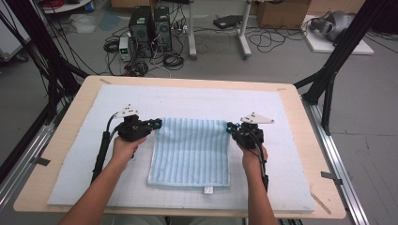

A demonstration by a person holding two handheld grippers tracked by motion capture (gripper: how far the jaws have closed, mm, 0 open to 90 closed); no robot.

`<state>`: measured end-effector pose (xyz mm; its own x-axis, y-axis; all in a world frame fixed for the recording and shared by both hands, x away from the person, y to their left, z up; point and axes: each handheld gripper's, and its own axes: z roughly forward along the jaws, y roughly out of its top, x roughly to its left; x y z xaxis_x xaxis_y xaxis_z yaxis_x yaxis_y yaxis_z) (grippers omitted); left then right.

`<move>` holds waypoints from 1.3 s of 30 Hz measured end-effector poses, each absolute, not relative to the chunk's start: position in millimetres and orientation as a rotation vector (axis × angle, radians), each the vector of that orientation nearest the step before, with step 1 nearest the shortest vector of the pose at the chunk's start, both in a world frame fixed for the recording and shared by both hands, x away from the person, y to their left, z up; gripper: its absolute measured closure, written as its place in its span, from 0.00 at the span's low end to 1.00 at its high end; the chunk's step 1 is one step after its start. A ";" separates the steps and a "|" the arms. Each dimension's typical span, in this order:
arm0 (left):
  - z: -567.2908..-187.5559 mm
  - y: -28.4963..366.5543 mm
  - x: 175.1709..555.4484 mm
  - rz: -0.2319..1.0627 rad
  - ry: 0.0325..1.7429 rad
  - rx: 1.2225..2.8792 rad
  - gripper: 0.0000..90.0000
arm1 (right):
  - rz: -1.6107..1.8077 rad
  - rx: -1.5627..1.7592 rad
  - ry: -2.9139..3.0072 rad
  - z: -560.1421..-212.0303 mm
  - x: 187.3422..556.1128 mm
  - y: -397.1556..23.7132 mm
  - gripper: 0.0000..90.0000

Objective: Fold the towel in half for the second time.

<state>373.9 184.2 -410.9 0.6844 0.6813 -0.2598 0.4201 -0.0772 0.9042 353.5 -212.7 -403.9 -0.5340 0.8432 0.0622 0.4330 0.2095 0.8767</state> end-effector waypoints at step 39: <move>-431.8 200.7 270.1 0.183 0.737 1.793 0.92 | 1.314 0.987 2.149 -421.4 249.3 -216.9 0.97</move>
